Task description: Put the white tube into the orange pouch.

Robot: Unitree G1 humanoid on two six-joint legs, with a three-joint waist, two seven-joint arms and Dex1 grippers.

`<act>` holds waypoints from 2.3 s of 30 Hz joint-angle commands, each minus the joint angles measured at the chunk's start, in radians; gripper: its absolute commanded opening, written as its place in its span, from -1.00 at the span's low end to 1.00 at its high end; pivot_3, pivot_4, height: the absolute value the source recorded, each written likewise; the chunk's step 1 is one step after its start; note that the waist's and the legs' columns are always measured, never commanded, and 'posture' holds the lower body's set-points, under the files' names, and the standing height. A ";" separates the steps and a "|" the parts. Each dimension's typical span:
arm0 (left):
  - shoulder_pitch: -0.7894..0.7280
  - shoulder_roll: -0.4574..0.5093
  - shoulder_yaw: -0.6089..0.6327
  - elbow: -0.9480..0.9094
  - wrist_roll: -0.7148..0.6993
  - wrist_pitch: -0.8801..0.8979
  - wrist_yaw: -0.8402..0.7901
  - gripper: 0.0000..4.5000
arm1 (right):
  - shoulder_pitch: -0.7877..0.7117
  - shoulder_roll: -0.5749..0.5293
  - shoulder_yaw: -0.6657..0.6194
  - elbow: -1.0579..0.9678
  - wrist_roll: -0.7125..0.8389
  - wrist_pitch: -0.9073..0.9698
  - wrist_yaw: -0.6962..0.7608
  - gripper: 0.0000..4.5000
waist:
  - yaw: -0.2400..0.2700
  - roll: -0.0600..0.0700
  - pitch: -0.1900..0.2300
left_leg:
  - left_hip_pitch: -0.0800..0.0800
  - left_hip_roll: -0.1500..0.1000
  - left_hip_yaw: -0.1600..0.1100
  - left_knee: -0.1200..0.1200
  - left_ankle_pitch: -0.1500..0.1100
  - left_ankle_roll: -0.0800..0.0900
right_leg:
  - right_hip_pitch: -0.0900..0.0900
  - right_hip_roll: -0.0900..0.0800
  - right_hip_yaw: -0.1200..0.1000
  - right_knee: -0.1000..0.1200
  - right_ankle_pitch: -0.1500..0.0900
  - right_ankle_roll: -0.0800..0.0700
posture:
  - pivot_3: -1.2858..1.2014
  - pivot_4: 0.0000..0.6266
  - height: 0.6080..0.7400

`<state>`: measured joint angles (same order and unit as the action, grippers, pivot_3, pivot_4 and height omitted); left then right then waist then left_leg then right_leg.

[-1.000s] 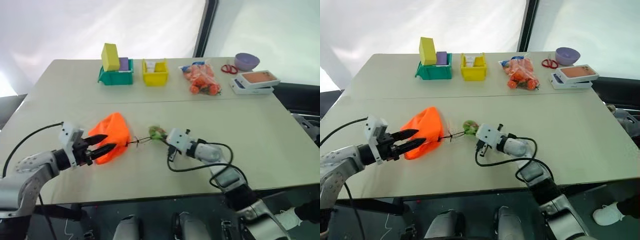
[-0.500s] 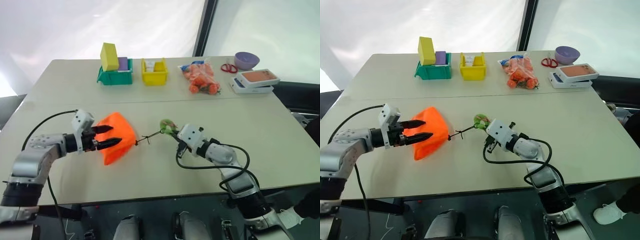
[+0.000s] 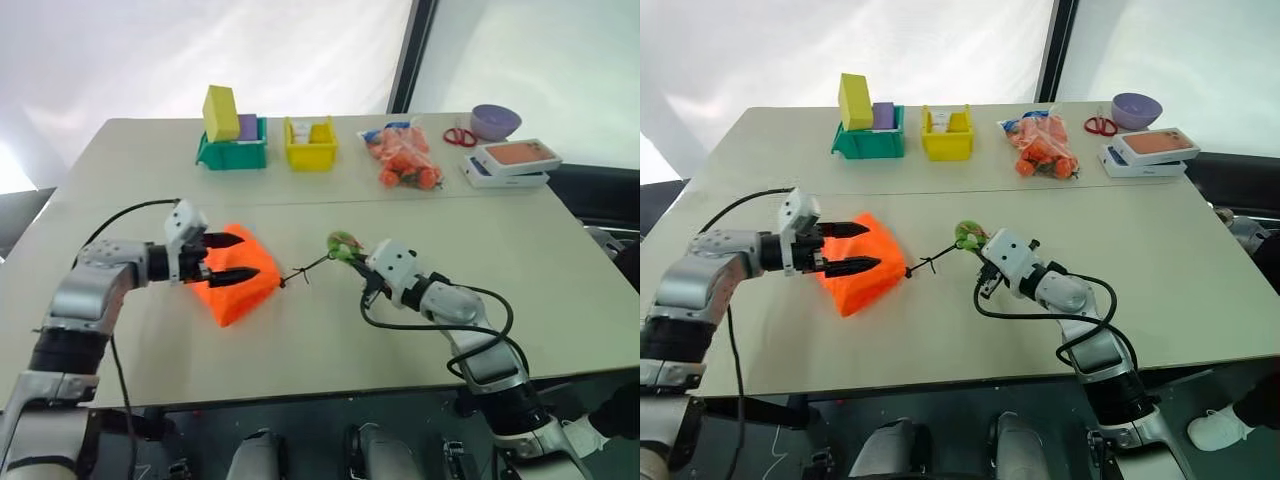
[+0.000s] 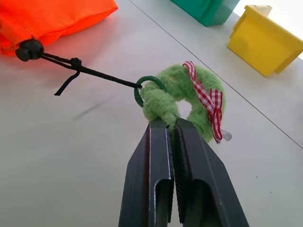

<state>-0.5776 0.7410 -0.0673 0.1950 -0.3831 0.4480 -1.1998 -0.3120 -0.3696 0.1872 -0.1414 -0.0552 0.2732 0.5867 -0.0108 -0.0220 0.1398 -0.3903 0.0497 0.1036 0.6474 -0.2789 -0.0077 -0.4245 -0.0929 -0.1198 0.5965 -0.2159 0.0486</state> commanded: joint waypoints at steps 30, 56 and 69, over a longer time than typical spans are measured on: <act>-0.136 -0.075 -0.304 -0.006 0.348 0.068 0.006 0.99 | -0.060 0.022 0.026 -0.054 -0.006 0.002 -0.041 -1.00 | -0.001 0.000 0.000 | 0.000 0.000 0.000 0.001 0.000 0.000 | 0.000 0.004 0.002 0.001 0.001 0.003 | 0.03 -0.52 1.00; -0.077 -0.053 -0.225 -0.016 0.273 0.047 -0.046 0.17 | -0.045 0.017 0.027 -0.055 -0.017 -0.002 -0.055 -1.00 | -0.001 -0.001 -0.001 | 0.001 0.000 0.000 0.002 0.000 0.000 | 0.000 0.004 0.002 0.003 0.001 0.003 | 0.03 -0.52 1.00; -0.101 -0.088 -0.223 -0.014 0.223 0.164 -0.027 0.36 | -0.035 0.013 0.028 -0.064 -0.021 0.004 -0.060 -1.00 | -0.001 -0.001 -0.001 | 0.001 0.000 0.000 0.003 0.000 0.000 | 0.000 0.004 0.002 0.003 0.002 0.003 | 0.03 -0.52 1.00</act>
<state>-0.6604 0.6517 -0.3169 0.1998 -0.1453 0.5980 -1.2309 -0.3460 -0.3538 0.2241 -0.1639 -0.0741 0.2809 0.5359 -0.0119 -0.0232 0.1390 -0.3895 0.0496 0.1036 0.6503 -0.2786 -0.0073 -0.4243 -0.0892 -0.1178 0.6000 -0.2143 0.0517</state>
